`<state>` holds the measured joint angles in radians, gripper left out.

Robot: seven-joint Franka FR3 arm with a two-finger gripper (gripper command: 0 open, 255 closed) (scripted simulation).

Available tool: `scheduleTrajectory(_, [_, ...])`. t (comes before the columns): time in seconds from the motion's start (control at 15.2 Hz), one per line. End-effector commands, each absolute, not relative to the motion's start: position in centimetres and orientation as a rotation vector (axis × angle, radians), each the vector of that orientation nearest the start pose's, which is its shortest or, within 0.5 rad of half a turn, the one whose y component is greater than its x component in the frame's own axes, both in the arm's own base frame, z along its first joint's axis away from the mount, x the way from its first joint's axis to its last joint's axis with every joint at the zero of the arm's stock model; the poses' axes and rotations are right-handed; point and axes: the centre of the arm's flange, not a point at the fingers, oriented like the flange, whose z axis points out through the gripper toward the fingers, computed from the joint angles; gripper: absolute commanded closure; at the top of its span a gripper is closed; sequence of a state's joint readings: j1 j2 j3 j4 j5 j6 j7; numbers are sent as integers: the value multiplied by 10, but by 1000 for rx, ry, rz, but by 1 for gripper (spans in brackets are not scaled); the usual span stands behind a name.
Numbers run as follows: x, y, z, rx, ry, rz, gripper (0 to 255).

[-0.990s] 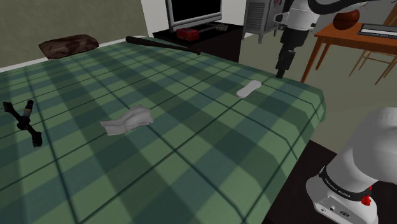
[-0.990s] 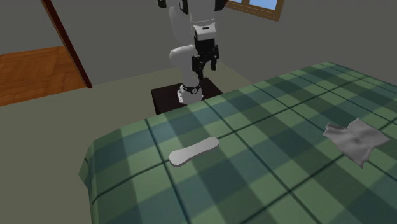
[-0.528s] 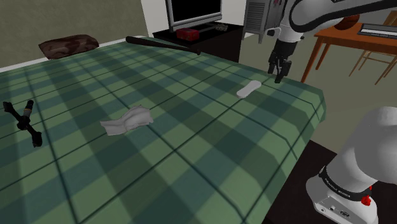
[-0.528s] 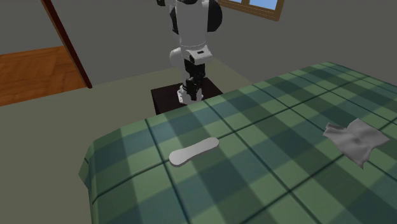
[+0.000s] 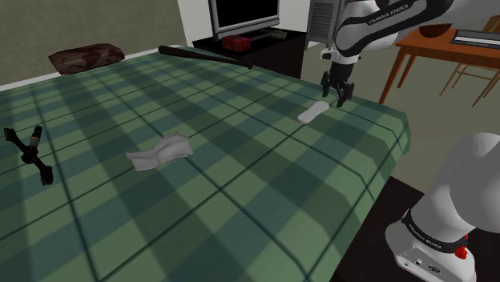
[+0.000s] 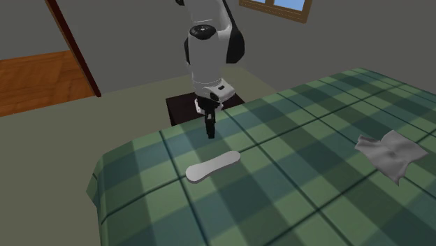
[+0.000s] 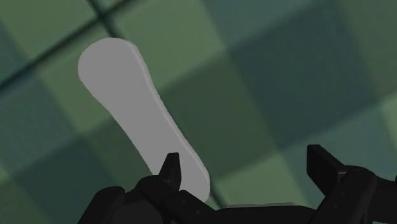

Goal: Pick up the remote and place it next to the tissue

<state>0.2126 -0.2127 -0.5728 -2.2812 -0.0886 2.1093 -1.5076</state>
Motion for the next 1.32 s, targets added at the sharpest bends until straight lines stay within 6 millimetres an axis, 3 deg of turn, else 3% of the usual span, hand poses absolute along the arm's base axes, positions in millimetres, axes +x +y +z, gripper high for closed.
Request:
scheduleTrajectory(0.0, [472, -188, 415, -2491, -1906, -46, 0])
scheduleTrajectory(0.4, [536, -201, 372, -2215, -2257, -12, 0])
scheduleTrajectory(0.92, [540, -202, 330, -2203, -2270, -11, 0])
scheduleTrajectory(1.25, [540, -202, 330, -2203, -2270, -11, 0])
